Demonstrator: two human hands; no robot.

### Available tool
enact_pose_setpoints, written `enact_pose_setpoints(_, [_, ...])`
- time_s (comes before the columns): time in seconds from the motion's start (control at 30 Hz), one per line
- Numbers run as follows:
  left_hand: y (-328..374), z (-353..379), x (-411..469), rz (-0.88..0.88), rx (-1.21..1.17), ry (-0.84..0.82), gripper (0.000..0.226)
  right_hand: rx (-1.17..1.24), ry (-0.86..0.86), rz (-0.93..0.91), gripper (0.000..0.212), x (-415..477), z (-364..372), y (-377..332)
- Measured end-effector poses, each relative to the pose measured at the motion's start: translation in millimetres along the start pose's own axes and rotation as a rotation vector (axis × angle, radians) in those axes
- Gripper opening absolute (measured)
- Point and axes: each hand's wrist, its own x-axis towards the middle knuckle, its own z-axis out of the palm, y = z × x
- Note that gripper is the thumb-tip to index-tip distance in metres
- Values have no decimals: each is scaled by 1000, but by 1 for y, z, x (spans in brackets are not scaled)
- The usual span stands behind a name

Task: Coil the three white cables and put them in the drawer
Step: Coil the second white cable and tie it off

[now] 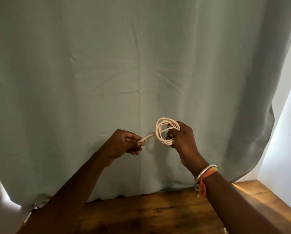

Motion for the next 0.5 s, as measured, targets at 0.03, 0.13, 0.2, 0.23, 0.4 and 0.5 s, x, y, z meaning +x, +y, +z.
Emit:
enact_pose_setpoints(0.03, [0, -2, 1, 20, 37, 44, 14, -23, 8, -9, 25, 0, 0, 3])
enact_pose_setpoints(0.13, [-4, -8, 6, 52, 100, 185, 9, -61, -25, -40, 32, 0, 1, 7])
enact_pose_setpoints(0.2, [-7, -9, 9, 49, 144, 282, 5, -51, -99, -52, 38, -2, 2, 3])
enact_pose_setpoints(0.23, [-9, -9, 9, 43, 163, 324, 3, -46, -138, -51, 41, -3, 3, 0])
enact_pose_setpoints(0.4, [-18, -10, 9, 18, 204, 387, 4, -31, -333, 13, 28, -4, -1, -7])
enact_pose_setpoints(0.5, [-24, -15, 9, -2, 202, 404, 4, 49, -439, 68, 25, -2, -6, -9])
